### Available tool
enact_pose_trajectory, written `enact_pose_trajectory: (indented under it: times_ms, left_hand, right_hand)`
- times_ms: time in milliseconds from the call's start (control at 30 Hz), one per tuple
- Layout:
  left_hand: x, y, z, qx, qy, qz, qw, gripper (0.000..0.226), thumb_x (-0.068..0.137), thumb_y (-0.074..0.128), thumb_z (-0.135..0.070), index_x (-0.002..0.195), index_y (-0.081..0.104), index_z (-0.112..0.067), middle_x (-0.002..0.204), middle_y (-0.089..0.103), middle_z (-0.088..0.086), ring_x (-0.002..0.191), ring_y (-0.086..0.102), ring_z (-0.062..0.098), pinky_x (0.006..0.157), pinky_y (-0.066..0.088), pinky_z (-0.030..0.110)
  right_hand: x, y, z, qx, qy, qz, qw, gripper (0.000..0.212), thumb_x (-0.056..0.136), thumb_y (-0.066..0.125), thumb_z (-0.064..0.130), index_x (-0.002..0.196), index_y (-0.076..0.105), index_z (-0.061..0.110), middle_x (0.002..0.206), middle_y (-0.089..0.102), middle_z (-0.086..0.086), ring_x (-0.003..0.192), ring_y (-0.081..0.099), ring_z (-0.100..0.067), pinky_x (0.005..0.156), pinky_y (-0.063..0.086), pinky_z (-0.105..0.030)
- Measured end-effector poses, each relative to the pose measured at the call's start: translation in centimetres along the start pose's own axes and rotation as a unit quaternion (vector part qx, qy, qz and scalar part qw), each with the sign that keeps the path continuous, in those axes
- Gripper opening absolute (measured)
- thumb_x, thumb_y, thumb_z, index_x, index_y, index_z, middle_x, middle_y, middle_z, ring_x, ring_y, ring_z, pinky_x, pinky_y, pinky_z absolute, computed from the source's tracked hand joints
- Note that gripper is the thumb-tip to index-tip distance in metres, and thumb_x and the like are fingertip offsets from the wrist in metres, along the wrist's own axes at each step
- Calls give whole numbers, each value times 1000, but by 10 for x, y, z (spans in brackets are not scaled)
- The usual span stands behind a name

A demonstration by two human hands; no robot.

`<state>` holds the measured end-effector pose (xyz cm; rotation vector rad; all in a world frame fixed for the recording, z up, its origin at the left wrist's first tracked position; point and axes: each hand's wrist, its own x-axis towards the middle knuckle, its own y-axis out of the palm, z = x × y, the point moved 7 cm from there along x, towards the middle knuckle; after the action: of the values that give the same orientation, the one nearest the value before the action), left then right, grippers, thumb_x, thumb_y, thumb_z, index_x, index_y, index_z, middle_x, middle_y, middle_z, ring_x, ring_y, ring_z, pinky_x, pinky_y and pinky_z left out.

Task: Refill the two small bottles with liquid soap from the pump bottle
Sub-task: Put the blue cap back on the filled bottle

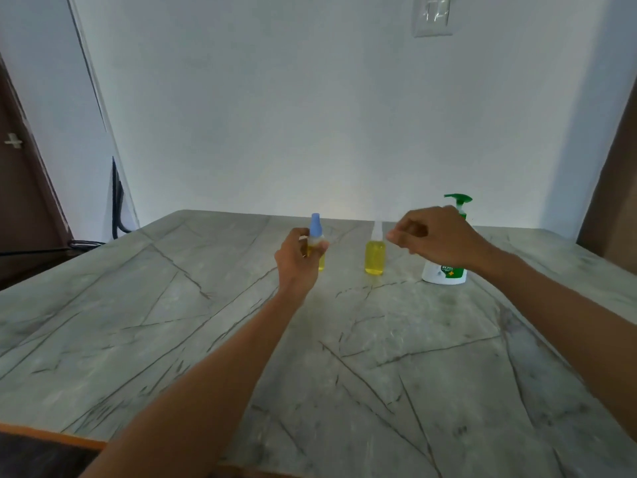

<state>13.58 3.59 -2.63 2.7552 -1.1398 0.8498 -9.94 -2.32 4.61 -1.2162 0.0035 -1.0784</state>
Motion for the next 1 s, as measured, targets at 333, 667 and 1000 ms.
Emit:
enact_pose_trajectory:
  times_ms: [333,667,1000]
  left_hand:
    - [43,37,50,22,-30,20,999,36,80,75,-29,110,57,-18,102,63,-4,89,59,12,71,43,17]
    - [51,47,65,44,-40,38,997,45,79,76,-27,118,55,-19,105,57,-8,93,56,11,72,42,20]
    - [51,48,70,70,-37,45,996,38,77,78,-25,109,60,-15,101,64,-2,90,60,14,74,47,24]
  right_hand:
    - [-50,-63,-103,18,128,-288,949,53,68,83,41,107,55,19,83,59,-3,73,58,-21,61,48,-27]
    - [-31,12,-174,155,219,36,963,85,57,89,36,129,46,27,118,58,12,111,55,-11,90,44,-33]
    - [-22,35,-185,189,218,43,956,57,65,84,36,117,61,28,112,68,9,102,62,-9,91,43,-30]
